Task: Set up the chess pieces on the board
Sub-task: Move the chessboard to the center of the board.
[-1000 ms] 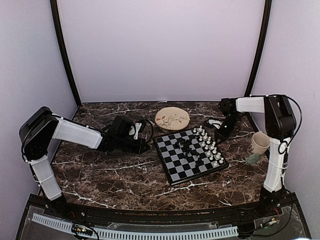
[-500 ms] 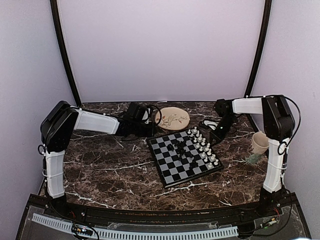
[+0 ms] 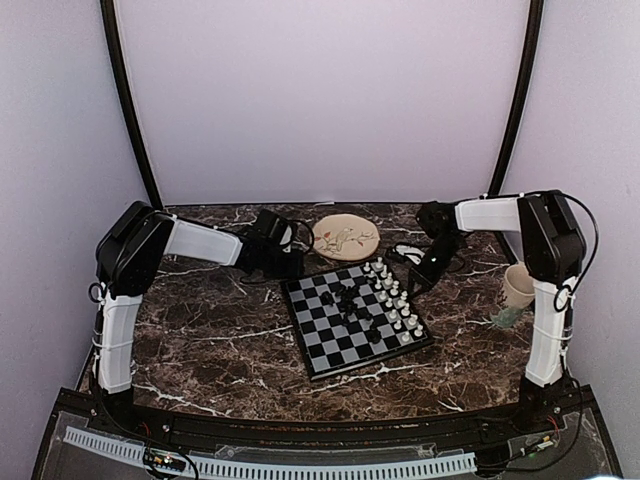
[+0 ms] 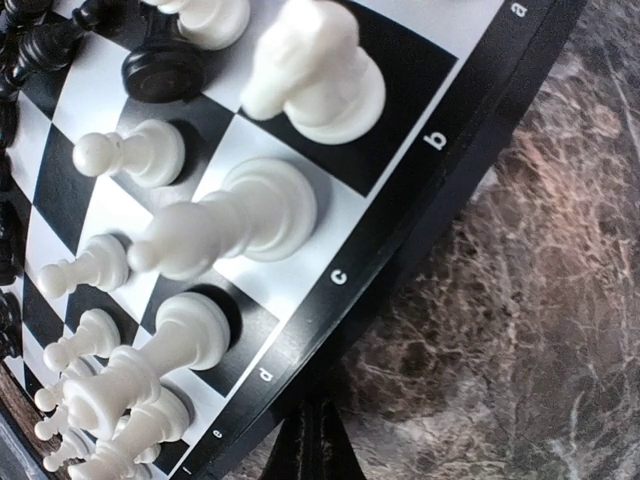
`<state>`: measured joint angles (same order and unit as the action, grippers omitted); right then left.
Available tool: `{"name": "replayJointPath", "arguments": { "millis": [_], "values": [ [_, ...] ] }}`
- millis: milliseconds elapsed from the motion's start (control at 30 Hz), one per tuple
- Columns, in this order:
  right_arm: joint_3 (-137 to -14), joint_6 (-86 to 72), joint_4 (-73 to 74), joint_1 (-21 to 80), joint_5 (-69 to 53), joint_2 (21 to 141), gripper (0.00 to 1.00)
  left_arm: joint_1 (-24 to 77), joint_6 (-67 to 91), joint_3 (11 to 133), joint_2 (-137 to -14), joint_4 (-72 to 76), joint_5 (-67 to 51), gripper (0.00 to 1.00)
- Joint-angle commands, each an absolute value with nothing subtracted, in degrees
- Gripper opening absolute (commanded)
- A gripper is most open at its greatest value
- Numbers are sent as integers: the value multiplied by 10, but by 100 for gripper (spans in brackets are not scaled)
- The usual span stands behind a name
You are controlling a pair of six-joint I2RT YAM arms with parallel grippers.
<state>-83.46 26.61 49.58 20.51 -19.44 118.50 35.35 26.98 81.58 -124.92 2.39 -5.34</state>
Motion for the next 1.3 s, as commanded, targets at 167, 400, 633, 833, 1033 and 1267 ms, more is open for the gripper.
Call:
{"name": "replayJointPath", "arguments": {
  "millis": [167, 400, 633, 833, 1033, 1267],
  "values": [
    [-775, 259, 510, 241, -225, 1199, 0, 356, 255, 812, -1243, 0, -86, 0],
    [-749, 262, 511, 257, -264, 1187, 0, 356, 257, 778, -1234, 33, -125, 0],
    [-727, 266, 511, 278, -280, 1179, 0, 356, 252, 748, -1224, 58, -150, 0],
    [-722, 266, 511, 283, -284, 1180, 0, 356, 245, 744, -1222, 68, -143, 0],
    [-709, 265, 501, 280, -264, 1168, 0, 343, 205, 789, -1207, 42, -119, 0],
    [-697, 261, 487, 254, -216, 1104, 0, 309, 161, 815, -1126, 15, -117, 0]
  ]
}}
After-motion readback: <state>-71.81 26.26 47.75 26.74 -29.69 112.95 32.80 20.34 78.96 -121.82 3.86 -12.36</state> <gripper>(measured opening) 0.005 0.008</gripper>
